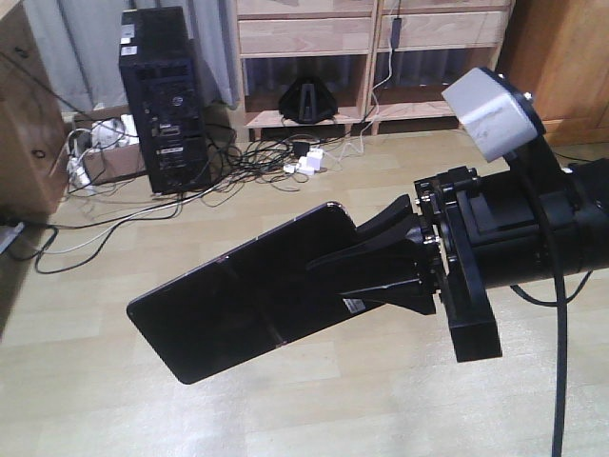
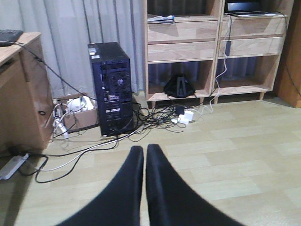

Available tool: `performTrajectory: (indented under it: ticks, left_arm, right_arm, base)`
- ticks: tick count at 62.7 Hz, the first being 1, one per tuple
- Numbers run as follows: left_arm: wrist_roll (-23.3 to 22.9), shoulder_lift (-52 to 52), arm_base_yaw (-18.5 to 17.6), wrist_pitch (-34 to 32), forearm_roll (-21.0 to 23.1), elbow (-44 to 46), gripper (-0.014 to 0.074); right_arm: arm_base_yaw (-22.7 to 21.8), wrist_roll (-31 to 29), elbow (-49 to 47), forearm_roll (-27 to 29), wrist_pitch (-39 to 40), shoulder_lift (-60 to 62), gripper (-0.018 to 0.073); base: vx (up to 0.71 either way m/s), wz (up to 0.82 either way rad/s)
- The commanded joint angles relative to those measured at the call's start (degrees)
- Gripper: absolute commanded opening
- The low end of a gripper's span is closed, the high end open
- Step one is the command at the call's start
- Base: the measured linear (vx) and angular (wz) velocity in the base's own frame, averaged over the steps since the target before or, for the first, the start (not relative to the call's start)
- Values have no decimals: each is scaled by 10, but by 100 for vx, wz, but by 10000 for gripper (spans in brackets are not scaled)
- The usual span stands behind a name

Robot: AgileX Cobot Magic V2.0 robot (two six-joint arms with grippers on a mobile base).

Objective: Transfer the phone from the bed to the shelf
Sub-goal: 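Keep holding the phone while the base turns toward the white desk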

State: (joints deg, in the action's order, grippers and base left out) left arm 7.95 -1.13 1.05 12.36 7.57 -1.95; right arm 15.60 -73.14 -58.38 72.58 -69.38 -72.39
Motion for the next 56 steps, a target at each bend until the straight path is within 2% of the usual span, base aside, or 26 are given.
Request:
performTrajectory:
  ticks: [1, 56]
  left_arm:
    - [-2, -4, -1, -44, 3, 0, 1]
    - [-2, -4, -1, -44, 3, 0, 1]
  right_arm:
    - [0, -1, -15, 53, -46, 15, -1]
    - [0, -1, -15, 53, -46, 15, -1]
  base:
    - [20, -14]
    - [13, -25]
